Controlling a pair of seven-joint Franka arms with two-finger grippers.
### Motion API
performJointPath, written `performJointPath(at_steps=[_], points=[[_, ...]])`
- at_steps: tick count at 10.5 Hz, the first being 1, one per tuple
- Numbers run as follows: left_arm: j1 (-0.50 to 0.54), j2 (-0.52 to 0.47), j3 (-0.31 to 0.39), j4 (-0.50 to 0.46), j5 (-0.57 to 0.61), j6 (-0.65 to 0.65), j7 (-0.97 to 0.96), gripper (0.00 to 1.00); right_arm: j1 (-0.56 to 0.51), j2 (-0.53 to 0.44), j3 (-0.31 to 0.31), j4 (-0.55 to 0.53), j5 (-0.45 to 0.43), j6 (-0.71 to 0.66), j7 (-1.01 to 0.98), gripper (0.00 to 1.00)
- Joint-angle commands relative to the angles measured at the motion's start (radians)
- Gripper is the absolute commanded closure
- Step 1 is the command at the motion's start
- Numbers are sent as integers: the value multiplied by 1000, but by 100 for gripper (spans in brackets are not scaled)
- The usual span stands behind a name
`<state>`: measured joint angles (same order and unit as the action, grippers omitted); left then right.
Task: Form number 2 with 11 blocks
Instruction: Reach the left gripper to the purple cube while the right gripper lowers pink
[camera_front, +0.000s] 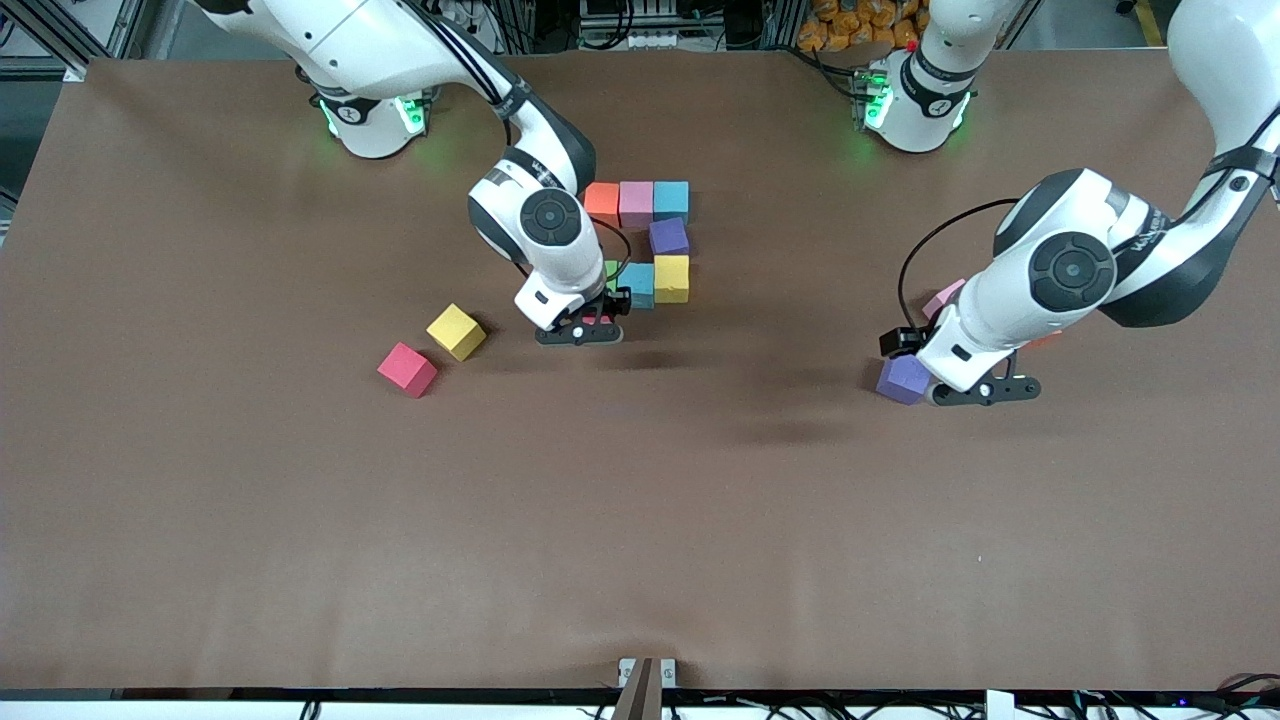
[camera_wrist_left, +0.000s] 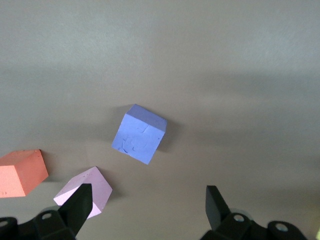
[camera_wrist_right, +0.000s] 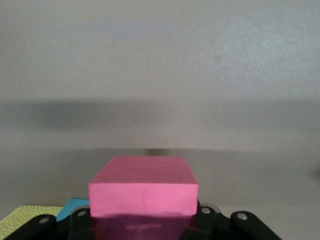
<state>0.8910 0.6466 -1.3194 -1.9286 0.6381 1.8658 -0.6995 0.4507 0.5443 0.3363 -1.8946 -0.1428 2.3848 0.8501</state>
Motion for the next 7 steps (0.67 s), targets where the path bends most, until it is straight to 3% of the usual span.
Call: performJointPath(at_steps=[1,3,7], points=[[103,-25,-43,-134,44,115,110,0,20,23,-17,31,-11,5,58,52],[166,-22,-60,-182,46,167,237,0,22,34,-28,23,-15,40,82,52],[152,33,-38,-187,172,187,327,0,36,52,-29,22,-20,43,87,52]])
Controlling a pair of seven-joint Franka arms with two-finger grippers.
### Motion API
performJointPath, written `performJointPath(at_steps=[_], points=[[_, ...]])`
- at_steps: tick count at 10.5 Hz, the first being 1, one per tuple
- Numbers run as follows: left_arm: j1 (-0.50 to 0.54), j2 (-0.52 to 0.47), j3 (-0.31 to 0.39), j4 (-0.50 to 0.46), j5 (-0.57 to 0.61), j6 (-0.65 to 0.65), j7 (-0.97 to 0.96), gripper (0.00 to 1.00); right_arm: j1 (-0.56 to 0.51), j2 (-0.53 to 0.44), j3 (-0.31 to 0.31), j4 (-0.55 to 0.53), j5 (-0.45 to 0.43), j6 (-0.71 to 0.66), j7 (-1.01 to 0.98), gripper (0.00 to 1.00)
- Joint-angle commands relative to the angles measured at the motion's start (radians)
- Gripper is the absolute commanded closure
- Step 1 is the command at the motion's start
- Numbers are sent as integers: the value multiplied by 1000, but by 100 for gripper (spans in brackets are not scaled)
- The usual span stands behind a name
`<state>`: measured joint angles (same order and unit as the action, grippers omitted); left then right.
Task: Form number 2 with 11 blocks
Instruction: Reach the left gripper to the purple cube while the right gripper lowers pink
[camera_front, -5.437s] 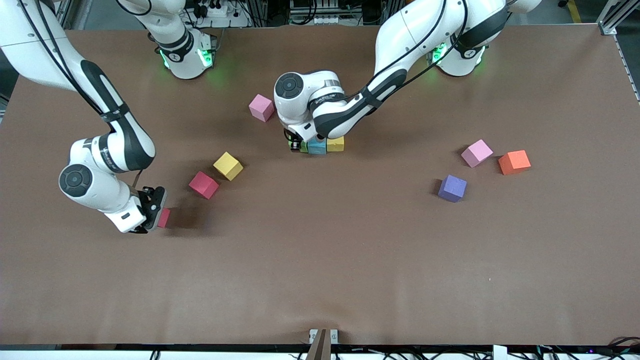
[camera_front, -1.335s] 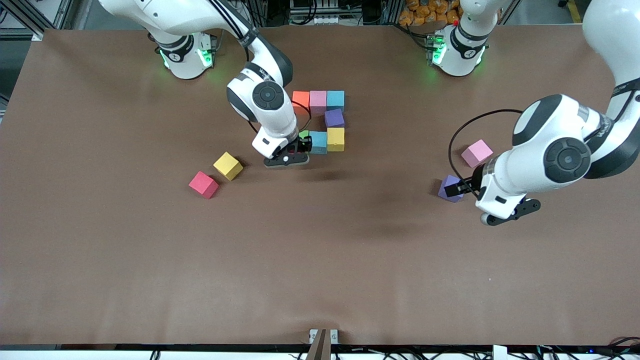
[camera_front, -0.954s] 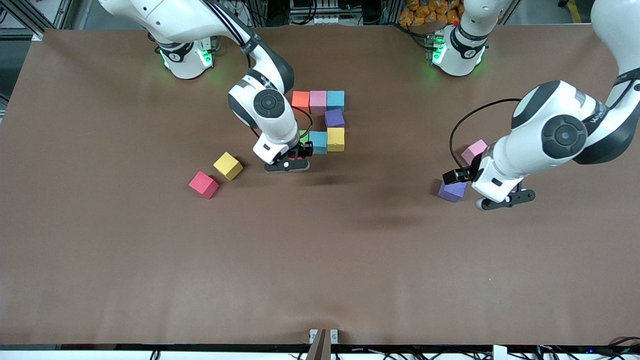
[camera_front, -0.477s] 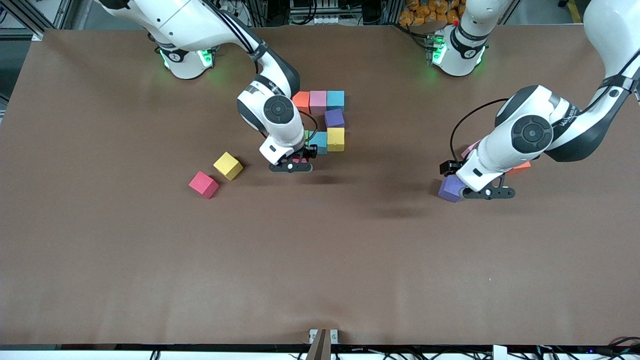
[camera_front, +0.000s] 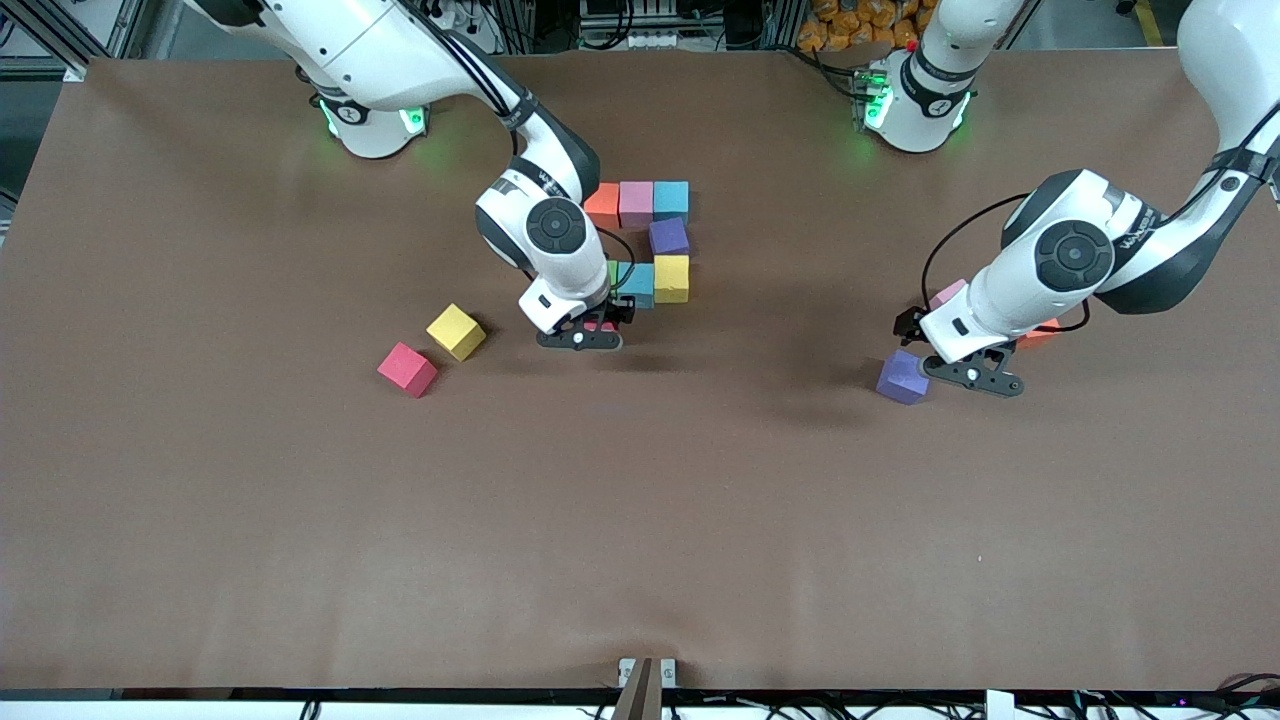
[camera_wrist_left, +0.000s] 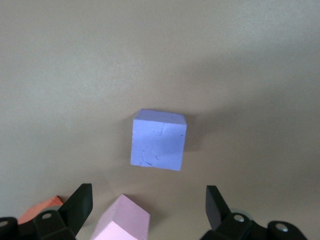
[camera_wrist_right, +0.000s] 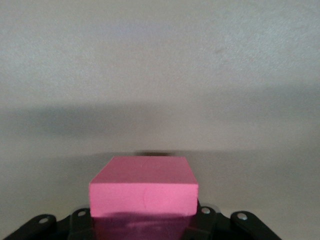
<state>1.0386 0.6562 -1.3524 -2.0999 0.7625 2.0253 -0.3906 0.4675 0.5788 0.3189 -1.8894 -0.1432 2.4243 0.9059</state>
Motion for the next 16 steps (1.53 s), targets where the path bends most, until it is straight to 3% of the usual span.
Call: performJointPath(at_steps=[1,6,16], points=[[-26,25,42,-15,57,61,19,0,26,24,-14,15,-19,4,31,52],[-121,26,171,-15,61,162,22,0,34,22,-20,1,-53,2,31,52],[-144,49,234,-17,116,227,32,0,34,24,-20,-10,-52,4,33,50]])
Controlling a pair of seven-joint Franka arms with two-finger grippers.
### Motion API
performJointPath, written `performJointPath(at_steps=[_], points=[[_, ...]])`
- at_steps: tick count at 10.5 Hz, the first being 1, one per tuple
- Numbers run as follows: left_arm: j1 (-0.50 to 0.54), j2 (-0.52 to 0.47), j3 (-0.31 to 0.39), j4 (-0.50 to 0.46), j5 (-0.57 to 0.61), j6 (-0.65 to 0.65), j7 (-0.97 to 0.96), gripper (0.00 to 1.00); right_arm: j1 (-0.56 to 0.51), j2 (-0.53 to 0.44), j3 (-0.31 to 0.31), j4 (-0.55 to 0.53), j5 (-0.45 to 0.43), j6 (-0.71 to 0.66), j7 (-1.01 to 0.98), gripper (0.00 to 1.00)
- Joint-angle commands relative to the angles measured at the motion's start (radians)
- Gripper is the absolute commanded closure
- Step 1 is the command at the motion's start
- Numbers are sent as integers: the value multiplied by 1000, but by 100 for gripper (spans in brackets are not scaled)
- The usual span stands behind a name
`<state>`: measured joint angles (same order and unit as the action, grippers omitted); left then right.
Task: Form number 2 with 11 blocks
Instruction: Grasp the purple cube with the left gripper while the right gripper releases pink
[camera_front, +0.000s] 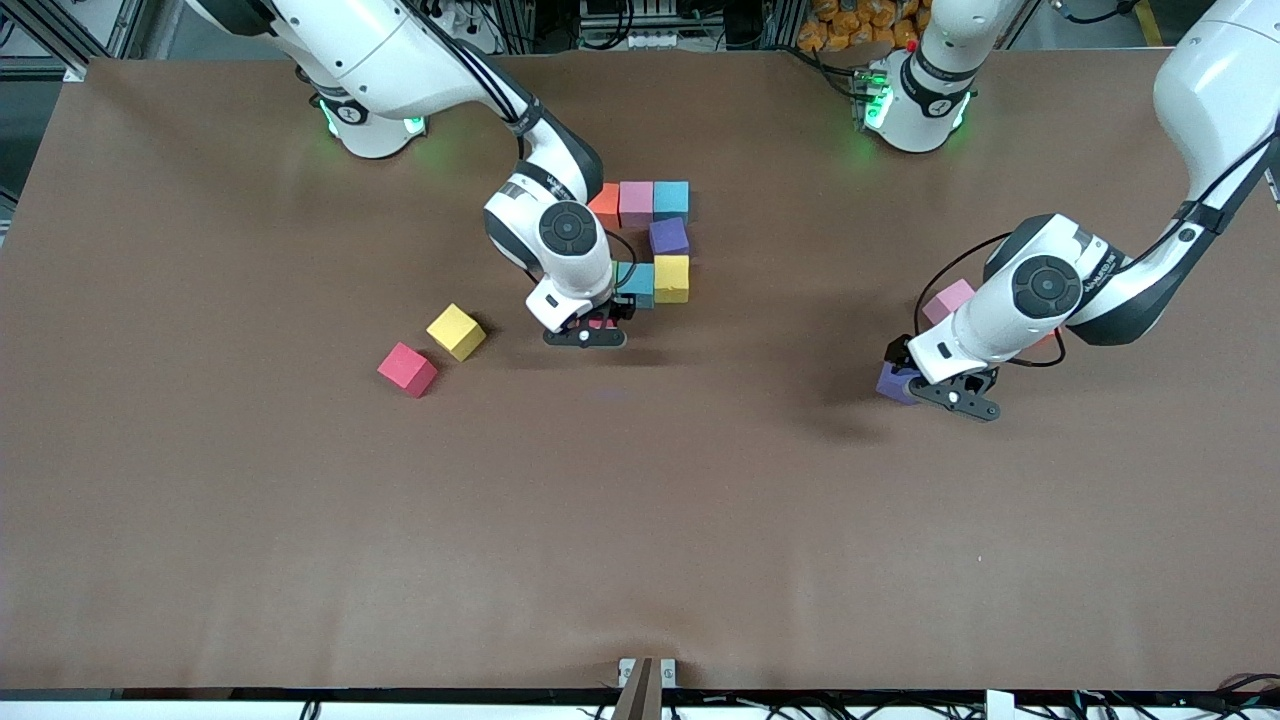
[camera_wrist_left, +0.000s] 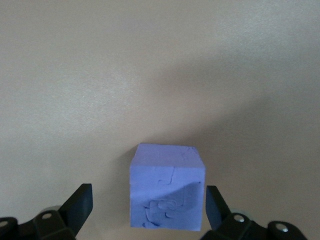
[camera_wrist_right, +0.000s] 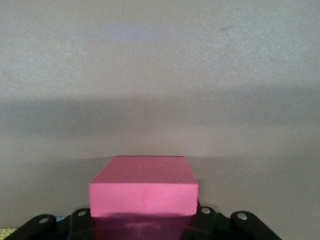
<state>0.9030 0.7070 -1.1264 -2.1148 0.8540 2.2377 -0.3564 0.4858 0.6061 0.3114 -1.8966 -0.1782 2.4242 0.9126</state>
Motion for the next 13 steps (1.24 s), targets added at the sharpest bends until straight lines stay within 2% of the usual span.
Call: performJointPath(at_steps=[1,3,13], points=[[-9,-1,8,-2,25,16,-3,0,16,-3,-12,-2,-15,3,26,46],[-13,6,10,-2,25,17,-1,0,16,-3,-12,-4,-15,3,26,35],[-46,14,53,-4,25,39,-19,0,16,-9,-12,-4,-12,-2,40,26]])
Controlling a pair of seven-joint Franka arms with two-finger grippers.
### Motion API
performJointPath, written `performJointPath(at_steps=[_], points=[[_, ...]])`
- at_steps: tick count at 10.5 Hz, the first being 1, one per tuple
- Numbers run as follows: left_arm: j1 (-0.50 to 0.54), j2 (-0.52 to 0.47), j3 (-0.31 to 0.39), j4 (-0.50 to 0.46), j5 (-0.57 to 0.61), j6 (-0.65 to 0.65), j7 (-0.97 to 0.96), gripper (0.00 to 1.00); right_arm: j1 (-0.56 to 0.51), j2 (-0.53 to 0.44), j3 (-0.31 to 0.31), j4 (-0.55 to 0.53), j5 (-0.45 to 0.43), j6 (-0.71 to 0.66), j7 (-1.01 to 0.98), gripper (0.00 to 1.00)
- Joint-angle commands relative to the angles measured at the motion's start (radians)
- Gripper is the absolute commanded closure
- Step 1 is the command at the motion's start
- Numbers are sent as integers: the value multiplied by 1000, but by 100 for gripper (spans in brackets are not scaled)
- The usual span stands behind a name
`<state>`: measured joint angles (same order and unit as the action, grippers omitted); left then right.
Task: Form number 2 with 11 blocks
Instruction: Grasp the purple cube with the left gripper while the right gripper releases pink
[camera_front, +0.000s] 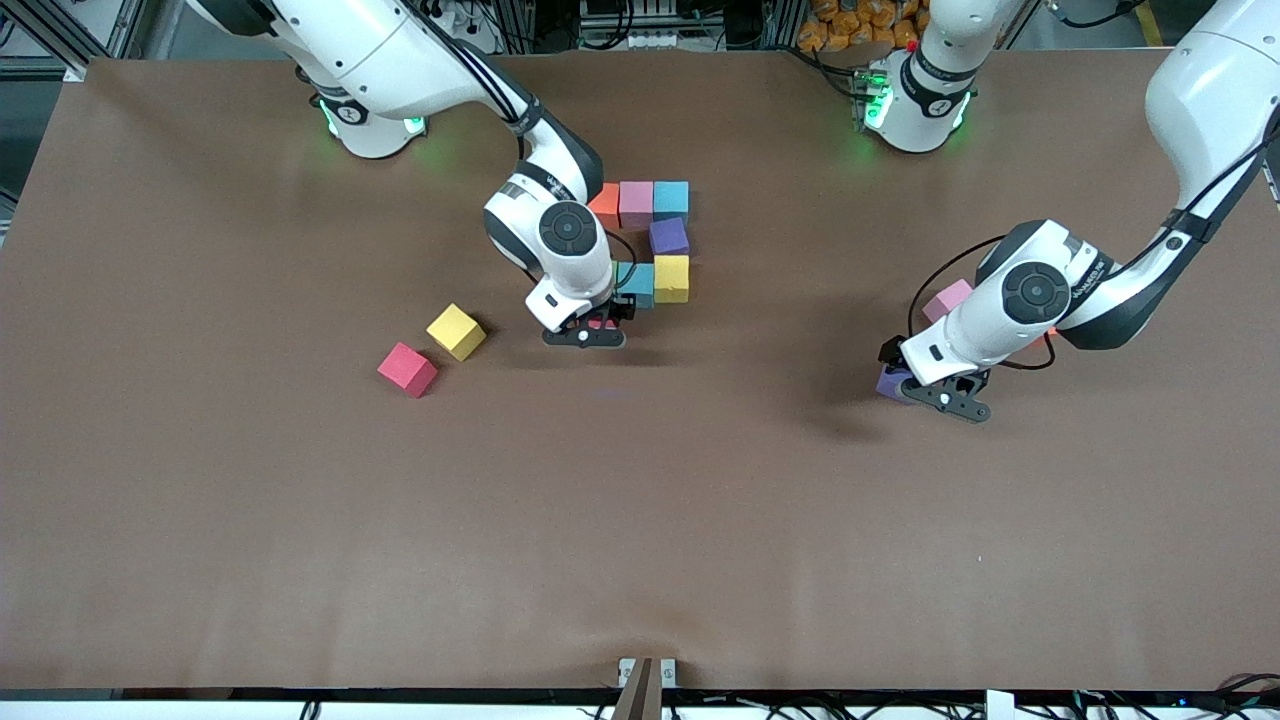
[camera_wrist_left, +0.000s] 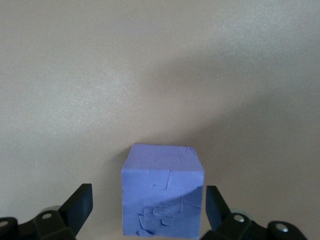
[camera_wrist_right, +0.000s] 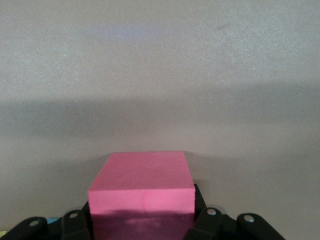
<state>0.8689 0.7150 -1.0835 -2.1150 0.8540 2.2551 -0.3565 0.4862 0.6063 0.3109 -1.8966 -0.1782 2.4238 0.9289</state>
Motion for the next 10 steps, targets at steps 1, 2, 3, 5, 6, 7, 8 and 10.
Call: performJointPath(at_steps=[1,2,3,5,6,7,8,10], points=[[-13,10,10,-2,25,21,-24,0,15,-14,-12,-2,-12,-8,24,25],[-14,11,11,-3,25,21,-38,0,15,-19,-12,-2,-11,-12,24,21],[-18,11,14,-3,25,21,-41,0,15,-31,-12,-4,-11,-17,24,18],[-19,11,17,-3,25,21,-42,0,14,-63,-10,-2,-9,-49,22,10],[-19,11,17,-5,25,21,-57,0,15,-74,-10,-2,-7,-57,21,0],[-21,11,25,-8,25,21,-64,0,14,-89,-10,-2,-7,-64,13,0],[-30,11,30,-8,25,21,-65,0,12,-112,-10,-2,-7,-78,11,0],[-45,11,39,-6,25,21,-79,0,14,-202,-9,-2,-4,-167,13,0]])
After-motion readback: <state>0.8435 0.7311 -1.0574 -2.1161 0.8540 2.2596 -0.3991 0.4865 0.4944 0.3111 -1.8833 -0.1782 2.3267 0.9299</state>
